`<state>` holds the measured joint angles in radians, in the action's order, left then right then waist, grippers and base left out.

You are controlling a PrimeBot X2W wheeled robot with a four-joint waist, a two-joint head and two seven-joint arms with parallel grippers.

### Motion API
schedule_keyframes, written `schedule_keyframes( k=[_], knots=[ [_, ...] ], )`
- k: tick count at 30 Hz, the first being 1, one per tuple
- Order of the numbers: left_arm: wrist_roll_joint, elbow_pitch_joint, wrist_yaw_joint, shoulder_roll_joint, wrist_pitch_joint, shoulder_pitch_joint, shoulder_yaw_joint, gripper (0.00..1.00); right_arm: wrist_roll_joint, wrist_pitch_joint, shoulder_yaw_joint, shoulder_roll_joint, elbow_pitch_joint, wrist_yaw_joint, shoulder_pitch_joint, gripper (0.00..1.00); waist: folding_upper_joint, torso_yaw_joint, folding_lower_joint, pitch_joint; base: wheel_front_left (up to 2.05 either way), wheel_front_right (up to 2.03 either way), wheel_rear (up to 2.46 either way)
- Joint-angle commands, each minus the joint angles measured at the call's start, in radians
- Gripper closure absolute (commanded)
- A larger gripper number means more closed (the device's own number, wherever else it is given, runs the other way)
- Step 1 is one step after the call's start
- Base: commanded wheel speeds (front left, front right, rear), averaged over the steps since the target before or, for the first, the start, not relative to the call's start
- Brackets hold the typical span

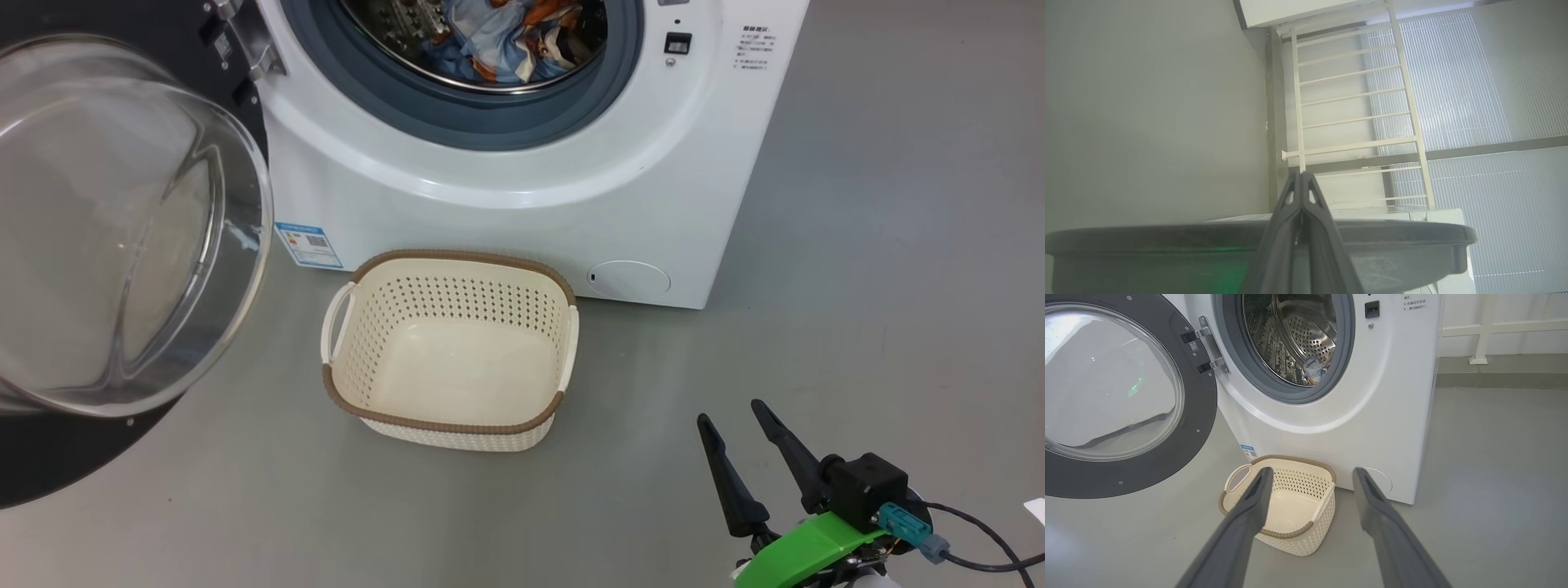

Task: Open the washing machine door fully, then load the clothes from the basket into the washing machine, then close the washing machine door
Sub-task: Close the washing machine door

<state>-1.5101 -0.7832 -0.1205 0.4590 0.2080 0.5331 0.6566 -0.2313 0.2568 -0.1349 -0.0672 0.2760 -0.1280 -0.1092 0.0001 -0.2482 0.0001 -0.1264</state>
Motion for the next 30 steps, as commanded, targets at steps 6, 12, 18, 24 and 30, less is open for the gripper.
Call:
schedule_keyframes(
  k=[6, 12, 18, 24, 30],
  knots=[
    [-0.033, 0.015, -0.010, 0.047, 0.080, 0.016, 0.013, 1.00, -0.003, 0.005, -0.028, -0.002, -0.015, -0.003, -0.041, 0.00, -0.0001, 0.002, -0.0001, -0.002, 0.00, 0.00, 0.00],
    [-0.059, 0.034, -0.010, 0.032, 0.174, -0.019, 0.002, 1.00, -0.003, 0.005, -0.033, -0.005, -0.006, -0.003, -0.043, 0.00, -0.0001, -0.005, -0.0001, 0.000, 0.00, 0.00, 0.00],
    [-0.090, 0.071, -0.010, 0.002, 0.271, -0.046, -0.015, 1.00, -0.002, 0.005, -0.042, -0.005, 0.006, -0.003, -0.046, 0.00, -0.0001, -0.020, -0.0001, -0.005, 0.00, 0.00, 0.00],
    [-0.114, 0.130, -0.010, -0.033, 0.360, -0.080, -0.037, 1.00, -0.005, 0.005, -0.051, -0.003, 0.018, -0.003, -0.047, 0.00, -0.0001, -0.033, -0.0001, -0.007, 0.00, 0.00, 0.00],
    [-0.172, 0.183, 0.008, -0.066, 0.487, -0.118, -0.051, 1.00, -0.009, 0.005, -0.054, -0.001, 0.024, -0.003, -0.043, 0.00, -0.0001, -0.039, -0.0001, 0.001, 0.00, 0.00, 0.00]
  ],
)
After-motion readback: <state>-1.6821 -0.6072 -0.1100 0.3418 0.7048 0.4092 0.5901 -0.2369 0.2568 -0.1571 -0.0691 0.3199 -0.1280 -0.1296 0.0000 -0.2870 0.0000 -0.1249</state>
